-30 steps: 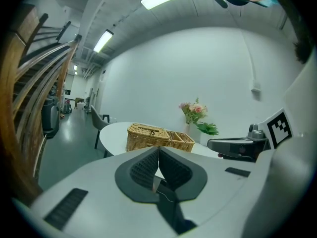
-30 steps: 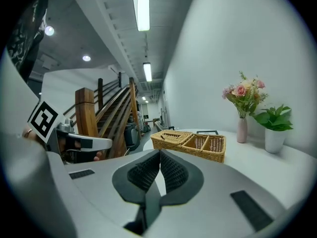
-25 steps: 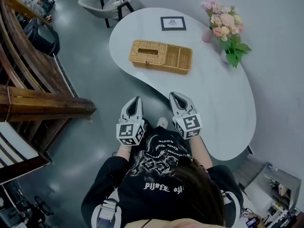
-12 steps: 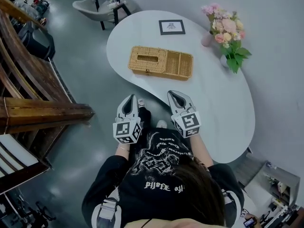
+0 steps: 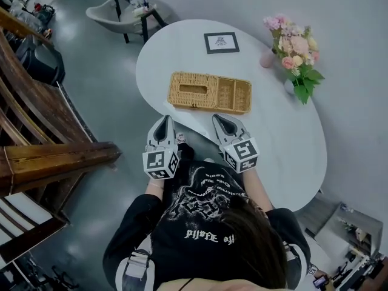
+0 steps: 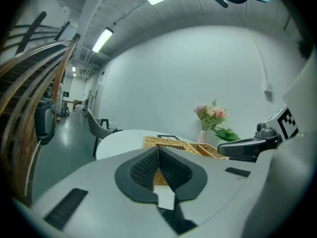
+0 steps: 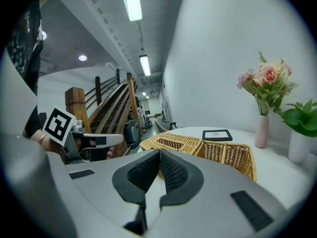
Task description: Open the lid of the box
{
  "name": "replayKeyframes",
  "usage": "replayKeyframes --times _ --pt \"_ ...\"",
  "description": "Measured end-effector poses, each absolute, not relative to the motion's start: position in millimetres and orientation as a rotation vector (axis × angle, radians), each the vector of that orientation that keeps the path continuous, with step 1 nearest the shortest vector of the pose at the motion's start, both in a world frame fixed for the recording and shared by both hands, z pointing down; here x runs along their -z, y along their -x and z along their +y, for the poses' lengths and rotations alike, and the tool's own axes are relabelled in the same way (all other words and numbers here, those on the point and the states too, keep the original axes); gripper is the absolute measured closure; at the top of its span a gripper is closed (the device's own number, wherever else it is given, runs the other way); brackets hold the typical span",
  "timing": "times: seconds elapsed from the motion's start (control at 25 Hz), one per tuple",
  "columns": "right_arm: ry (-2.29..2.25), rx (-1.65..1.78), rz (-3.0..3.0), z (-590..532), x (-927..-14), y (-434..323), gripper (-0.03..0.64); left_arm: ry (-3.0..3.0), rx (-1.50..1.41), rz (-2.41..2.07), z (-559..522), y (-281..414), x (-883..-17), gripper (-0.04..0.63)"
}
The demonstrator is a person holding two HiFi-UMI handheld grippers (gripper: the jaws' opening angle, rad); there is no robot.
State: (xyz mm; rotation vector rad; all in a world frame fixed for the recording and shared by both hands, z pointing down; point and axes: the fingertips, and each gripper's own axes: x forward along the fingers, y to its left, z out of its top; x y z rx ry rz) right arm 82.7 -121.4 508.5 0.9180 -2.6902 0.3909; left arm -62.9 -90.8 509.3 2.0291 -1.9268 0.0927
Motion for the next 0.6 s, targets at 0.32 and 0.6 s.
replayKeyframes --times 0.32,0.6 --pt "-0.839 -0.442 -2.636 -147.7 -514.8 -52.4 0.588 -2.069 -0.109 -1.868 -131.5 89.0 -517.2 0.574" --pt "-0.595 -0.372 -2.537 -149.5 -524.5 -28.2 0.538 -2.099 -0.122 -1.842 -160.9 108.8 -518.7 0.574"
